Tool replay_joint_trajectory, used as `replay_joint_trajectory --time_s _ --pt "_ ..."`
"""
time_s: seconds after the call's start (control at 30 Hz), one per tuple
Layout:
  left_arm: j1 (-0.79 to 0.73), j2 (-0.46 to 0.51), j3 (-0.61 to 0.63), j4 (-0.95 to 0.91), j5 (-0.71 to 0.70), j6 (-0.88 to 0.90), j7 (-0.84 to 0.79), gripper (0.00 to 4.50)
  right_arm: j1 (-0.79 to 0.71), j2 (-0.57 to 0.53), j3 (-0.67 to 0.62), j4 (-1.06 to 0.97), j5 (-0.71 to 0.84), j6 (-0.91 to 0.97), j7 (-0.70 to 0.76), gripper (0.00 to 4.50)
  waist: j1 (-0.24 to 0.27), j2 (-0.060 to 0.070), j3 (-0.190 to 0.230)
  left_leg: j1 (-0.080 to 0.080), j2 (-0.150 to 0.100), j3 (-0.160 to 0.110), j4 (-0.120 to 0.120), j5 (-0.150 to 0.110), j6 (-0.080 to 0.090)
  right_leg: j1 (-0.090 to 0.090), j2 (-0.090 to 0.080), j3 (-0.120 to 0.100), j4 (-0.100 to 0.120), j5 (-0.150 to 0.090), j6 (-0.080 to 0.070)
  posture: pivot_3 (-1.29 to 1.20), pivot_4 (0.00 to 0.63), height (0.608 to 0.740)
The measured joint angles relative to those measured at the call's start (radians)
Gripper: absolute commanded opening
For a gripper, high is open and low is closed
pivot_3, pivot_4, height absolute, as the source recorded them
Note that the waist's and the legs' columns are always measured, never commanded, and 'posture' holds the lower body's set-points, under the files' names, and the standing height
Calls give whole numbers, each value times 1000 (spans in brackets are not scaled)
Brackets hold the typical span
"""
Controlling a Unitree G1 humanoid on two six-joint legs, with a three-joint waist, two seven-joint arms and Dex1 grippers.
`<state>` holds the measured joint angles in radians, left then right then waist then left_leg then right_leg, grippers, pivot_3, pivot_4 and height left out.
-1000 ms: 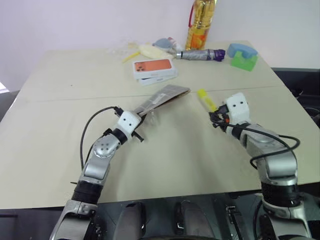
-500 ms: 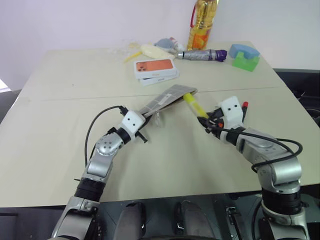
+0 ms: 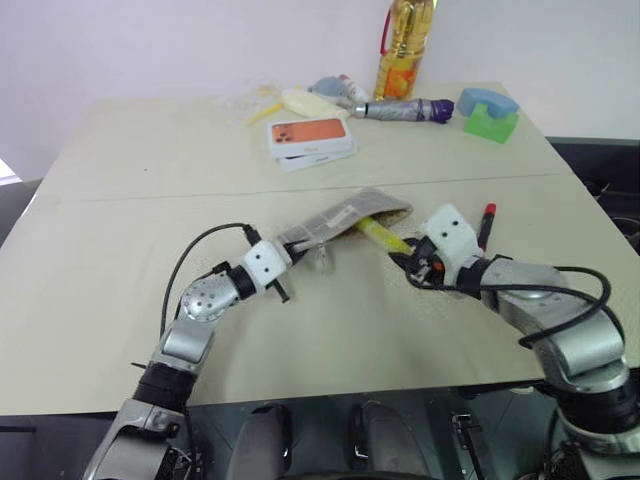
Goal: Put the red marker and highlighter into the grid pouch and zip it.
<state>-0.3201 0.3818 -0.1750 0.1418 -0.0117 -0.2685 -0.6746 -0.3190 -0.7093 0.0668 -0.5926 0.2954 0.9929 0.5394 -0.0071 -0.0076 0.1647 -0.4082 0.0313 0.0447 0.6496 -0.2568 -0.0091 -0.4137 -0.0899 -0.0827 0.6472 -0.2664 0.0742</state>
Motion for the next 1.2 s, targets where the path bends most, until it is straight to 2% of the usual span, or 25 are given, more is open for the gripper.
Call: replay_joint_trajectory --time_s 0.17,0.4,0.43,0.5,0.6,0.7,0.8,0.9,1.0,1.2 --pt "5 82 -10 0 -24 -69 -136 0 35 -188 51 -70 -3 -64 139 862 3 -1 1 0 0 0 0 0 0 0 0 0 -1 0 0 0 150 740" --pt "5 100 -40 0 -44 -116 -238 0 32 -233 89 -108 4 -88 224 862 13 -1 1 0 0 0 1 0 0 0 0 0 -1 0 0 0 150 740" --pt "5 100 -40 0 -45 -116 -240 0 32 -233 89 -108 3 -88 226 1886 16 -1 1 0 0 0 1 0 0 0 0 0 -1 0 0 0 150 740" --pt "5 99 -40 0 -46 -116 -241 0 32 -233 89 -108 3 -88 228 2707 20 -1 1 0 0 0 2 0 0 0 0 0 -1 0 0 0 150 740" --pt "5 99 -40 0 -46 -116 -239 0 32 -233 88 -108 2 -88 228 4376 21 -1 1 0 0 0 2 0 0 1 0 0 -1 0 0 0 150 740" --pt "5 97 -39 3 -45 -113 -233 0 50 -221 39 -110 10 -95 220 4456 21 -2 1 0 0 1 2 0 0 1 0 0 -1 0 0 0 150 740" --pt "6 88 -36 16 -43 -97 -207 0 92 -146 -159 -123 106 -92 219 4456 22 -2 2 0 0 1 2 0 0 1 0 0 0 0 0 0 150 740" --pt "7 81 -35 23 -41 -82 -182 0 106 -118 -291 -95 142 -86 192 4456 22 -3 2 1 0 1 3 0 0 3 0 -1 0 0 0 0 150 740" --pt "7 53 -33 26 -42 -58 -148 0 114 -88 -347 22 118 -82 118 4456 22 -3 2 1 0 1 3 0 0 3 0 -1 0 0 0 0 150 740" --pt "6 -22 -26 22 -42 28 -66 0 32 80 -394 346 14 -15 -169 4456 20 -3 1 2 0 2 2 0 0 3 0 0 1 0 0 0 150 740"
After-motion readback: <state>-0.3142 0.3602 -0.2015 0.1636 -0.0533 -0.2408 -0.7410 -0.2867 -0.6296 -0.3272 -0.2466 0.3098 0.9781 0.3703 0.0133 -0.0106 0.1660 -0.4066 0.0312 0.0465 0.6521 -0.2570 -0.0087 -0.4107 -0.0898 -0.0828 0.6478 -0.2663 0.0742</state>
